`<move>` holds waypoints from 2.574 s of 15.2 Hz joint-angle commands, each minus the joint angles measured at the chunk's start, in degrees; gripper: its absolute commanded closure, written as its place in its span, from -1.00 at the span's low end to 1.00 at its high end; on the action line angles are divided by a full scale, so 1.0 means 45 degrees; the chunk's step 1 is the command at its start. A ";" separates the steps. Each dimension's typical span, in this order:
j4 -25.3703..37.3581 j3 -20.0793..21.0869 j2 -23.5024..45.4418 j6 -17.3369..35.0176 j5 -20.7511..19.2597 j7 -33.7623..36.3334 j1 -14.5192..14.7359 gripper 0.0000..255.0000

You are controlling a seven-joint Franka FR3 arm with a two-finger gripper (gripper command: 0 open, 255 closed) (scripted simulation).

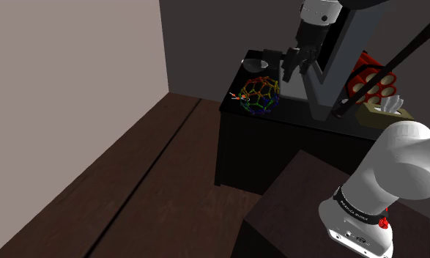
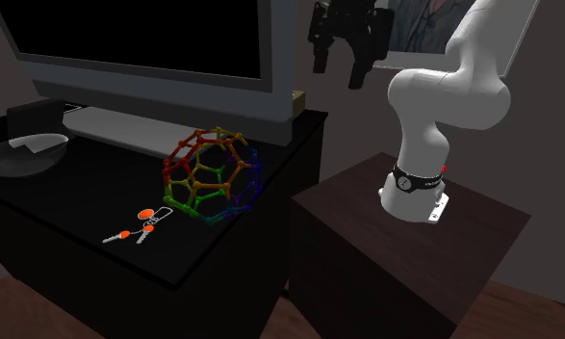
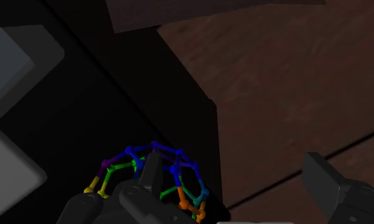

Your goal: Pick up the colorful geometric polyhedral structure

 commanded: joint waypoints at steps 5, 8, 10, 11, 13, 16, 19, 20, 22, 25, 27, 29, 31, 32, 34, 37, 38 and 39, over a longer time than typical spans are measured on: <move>0.0732 0.0582 0.2158 0.1029 -0.0801 0.1365 -0.0551 -1.00; 0.1500 0.0956 0.3805 0.1541 -0.1531 0.2461 -0.0993 -1.00; 0.2112 0.1160 0.4906 0.1746 -0.2074 0.3216 -0.1273 -1.00; 0.2447 0.1249 0.5455 0.1806 -0.2359 0.3595 -0.1408 -1.00; 0.3174 0.1388 0.6550 0.1844 -0.2947 0.4349 -0.1654 -1.00; 0.4400 0.1484 0.8180 0.1702 -0.3847 0.5439 -0.1940 -1.00; 0.5784 0.1442 0.9791 0.1354 -0.4713 0.6421 -0.2124 -1.00; 0.5817 0.1427 0.9827 0.1344 -0.4732 0.6441 -0.2115 -1.00; 0.5583 0.1410 0.9910 0.1631 -0.4779 0.6580 -0.2118 -1.00; 0.5253 0.1393 1.0052 0.2059 -0.4858 0.6791 -0.2134 -1.00; 0.4990 0.1379 1.0192 0.2422 -0.4934 0.6975 -0.2147 -1.00; 0.4990 0.1379 1.0192 0.2422 -0.4934 0.6975 -0.2147 -1.00; 0.4967 0.1380 1.0175 0.2425 -0.4933 0.6979 -0.2145 1.00; 0.4964 0.1381 1.0178 0.2430 -0.4934 0.6984 -0.2144 1.00; 0.4965 0.1382 1.0173 0.2423 -0.4932 0.6983 -0.2143 1.00; 0.4969 0.1382 1.0171 0.2418 -0.4931 0.6979 -0.2144 1.00; 0.4960 0.1381 1.0164 0.2421 -0.4932 0.6979 -0.2144 1.00; 0.4990 0.1379 1.0192 0.2422 -0.4934 0.6975 -0.2147 1.00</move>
